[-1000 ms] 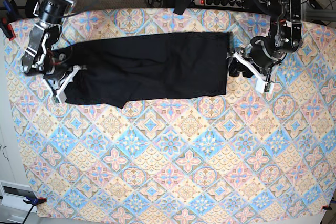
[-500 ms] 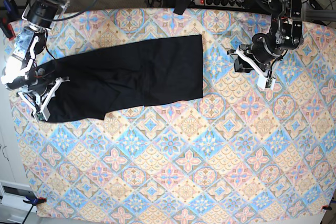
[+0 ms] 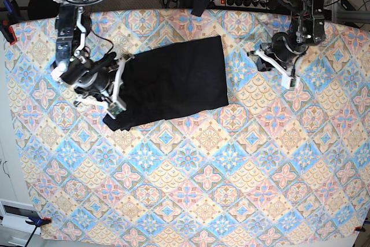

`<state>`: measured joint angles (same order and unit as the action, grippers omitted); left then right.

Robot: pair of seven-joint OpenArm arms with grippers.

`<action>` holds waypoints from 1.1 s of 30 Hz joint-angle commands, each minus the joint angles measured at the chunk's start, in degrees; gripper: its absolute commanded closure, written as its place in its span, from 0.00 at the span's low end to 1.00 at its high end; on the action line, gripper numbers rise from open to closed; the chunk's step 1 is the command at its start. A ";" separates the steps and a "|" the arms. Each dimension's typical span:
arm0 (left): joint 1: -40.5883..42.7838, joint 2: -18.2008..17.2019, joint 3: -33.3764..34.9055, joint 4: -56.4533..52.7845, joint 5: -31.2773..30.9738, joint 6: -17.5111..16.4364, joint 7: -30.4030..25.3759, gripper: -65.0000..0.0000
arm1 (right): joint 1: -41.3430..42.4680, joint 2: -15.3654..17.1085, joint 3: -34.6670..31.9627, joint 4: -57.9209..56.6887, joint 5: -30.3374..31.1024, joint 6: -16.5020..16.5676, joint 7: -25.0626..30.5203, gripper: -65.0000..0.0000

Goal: Fold the T-shirt properly
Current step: 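Lift the strip end with the right gripper and fold it over the middle, then press and smooth the folded bundle with the right gripper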

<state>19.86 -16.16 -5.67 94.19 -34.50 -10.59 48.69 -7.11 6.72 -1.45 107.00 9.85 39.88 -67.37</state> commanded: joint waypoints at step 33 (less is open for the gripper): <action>-0.47 1.17 -0.26 1.24 -0.44 -0.09 -1.26 0.95 | 6.81 -10.81 -27.25 -7.88 -17.63 0.12 6.23 0.60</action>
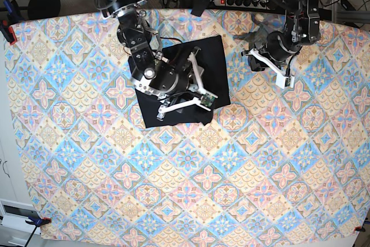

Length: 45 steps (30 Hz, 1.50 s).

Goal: Fold the T-shirt properly
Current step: 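Press and smooth the folded bundle with the right gripper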

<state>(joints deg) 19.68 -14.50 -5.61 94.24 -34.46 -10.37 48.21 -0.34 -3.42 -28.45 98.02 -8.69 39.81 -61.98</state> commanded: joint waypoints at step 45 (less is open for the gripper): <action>0.93 -0.49 -0.24 8.49 -0.93 -0.31 -0.43 0.95 | -4.36 7.07 -0.08 6.82 1.00 0.19 5.14 0.75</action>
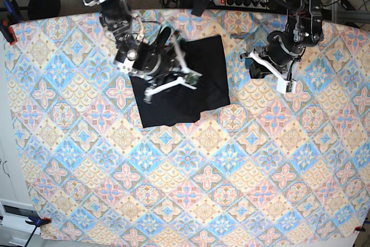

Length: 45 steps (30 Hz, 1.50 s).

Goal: Fold the T-shirt properly
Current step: 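Press and smooth the folded bundle with the right gripper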

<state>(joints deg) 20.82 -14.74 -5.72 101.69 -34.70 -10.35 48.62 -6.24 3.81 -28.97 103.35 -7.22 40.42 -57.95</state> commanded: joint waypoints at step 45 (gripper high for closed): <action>13.60 -2.53 3.91 17.65 -0.95 -0.33 -1.10 0.95 | 15.51 -9.04 7.04 -15.75 -0.38 -0.42 8.06 0.75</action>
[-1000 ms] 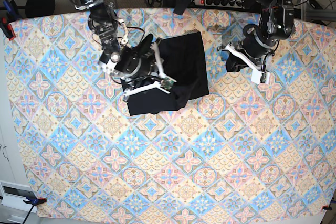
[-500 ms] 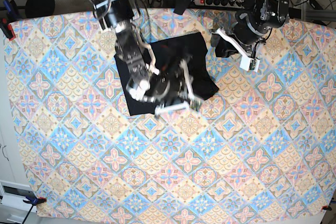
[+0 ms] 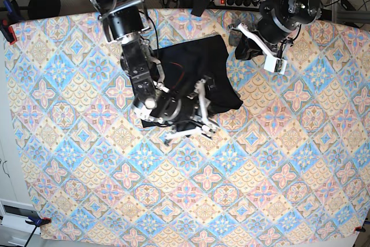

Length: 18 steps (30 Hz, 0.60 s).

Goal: Fold the T-shirt properly
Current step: 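Press and smooth the folded bundle with the right gripper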

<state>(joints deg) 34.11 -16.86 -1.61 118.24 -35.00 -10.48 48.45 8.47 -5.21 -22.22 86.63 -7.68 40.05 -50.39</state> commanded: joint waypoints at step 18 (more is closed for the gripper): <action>-9.62 1.17 12.38 -7.60 -5.04 0.24 -0.93 0.95 | 13.90 0.33 11.36 -14.85 -0.27 -0.05 1.20 0.96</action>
<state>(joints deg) 24.62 -15.68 10.81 109.86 -39.42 -9.80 48.42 20.64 -4.75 -10.87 70.83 -8.60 40.05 -50.33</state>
